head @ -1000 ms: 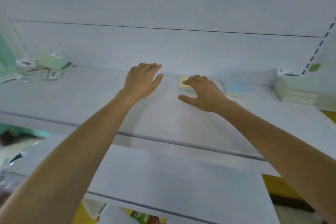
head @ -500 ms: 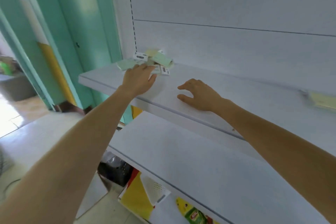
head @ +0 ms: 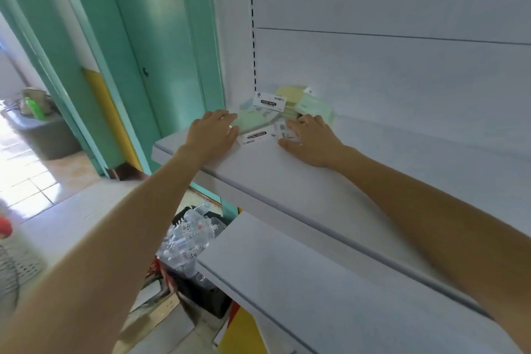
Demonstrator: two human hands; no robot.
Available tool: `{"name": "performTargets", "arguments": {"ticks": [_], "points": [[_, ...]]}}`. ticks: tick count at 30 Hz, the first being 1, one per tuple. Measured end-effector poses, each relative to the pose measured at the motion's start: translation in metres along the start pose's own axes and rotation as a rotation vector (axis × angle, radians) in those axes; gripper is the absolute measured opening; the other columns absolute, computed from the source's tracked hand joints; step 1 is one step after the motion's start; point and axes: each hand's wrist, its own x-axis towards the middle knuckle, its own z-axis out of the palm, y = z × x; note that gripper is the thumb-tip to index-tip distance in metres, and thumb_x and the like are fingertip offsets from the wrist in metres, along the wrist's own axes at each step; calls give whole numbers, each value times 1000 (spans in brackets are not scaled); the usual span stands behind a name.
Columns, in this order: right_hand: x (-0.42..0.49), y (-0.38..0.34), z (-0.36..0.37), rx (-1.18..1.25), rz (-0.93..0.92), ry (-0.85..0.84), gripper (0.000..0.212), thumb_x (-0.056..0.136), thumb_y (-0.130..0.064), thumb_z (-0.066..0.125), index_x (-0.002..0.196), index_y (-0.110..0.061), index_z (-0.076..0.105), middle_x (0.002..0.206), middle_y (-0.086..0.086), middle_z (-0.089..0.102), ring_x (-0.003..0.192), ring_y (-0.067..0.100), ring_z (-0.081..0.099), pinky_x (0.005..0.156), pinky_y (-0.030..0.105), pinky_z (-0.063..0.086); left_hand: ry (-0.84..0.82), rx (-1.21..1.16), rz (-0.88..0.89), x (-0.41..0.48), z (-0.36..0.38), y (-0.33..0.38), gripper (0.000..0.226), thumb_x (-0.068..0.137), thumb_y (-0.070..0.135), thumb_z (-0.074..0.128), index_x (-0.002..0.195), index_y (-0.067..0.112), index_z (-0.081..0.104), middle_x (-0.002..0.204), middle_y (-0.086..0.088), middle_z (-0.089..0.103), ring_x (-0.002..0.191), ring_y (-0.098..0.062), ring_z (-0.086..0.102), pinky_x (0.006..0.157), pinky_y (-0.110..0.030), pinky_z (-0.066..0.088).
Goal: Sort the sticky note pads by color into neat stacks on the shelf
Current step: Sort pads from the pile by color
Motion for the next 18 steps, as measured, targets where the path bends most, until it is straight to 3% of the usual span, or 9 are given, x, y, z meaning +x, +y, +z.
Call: {"name": "performTargets", "arguments": {"ticks": [4,8,13,16,18], "points": [[3,-7,5,-54,63,-22,49,91,-55,35,131,-30,46,136,6,42,128,28,30,110,40,25,-141,-64,62,26,8,-8,50,97,41,30,142,21,31,155,-4,26,141,-27,25,114,-44,23],[-8,-7,-3,-16,150,-20,44,91,-53,38,122,-26,52,135,2,47,127,29,35,106,41,29,-171,-160,99,40,6,-5,48,94,44,38,131,16,46,137,-15,37,129,-34,36,110,-45,32],[-15,-15,-14,-55,303,0,49,83,-62,45,97,-16,55,121,6,55,114,29,48,95,41,37,-205,-206,147,52,2,-17,45,89,48,46,122,18,49,126,-12,41,112,-34,51,100,-41,41],[-18,-20,-10,-115,368,-21,60,84,-66,37,124,-23,49,134,7,45,125,29,42,103,43,34,-193,-166,197,52,1,-20,42,85,52,48,112,20,52,126,-7,44,109,-29,54,94,-39,42],[-23,-22,-8,-135,383,-45,56,87,-64,33,131,-31,45,136,9,40,129,29,36,107,44,31,-179,-178,245,53,0,-21,38,84,52,51,103,19,54,124,-6,48,107,-27,54,94,-38,44]]}}
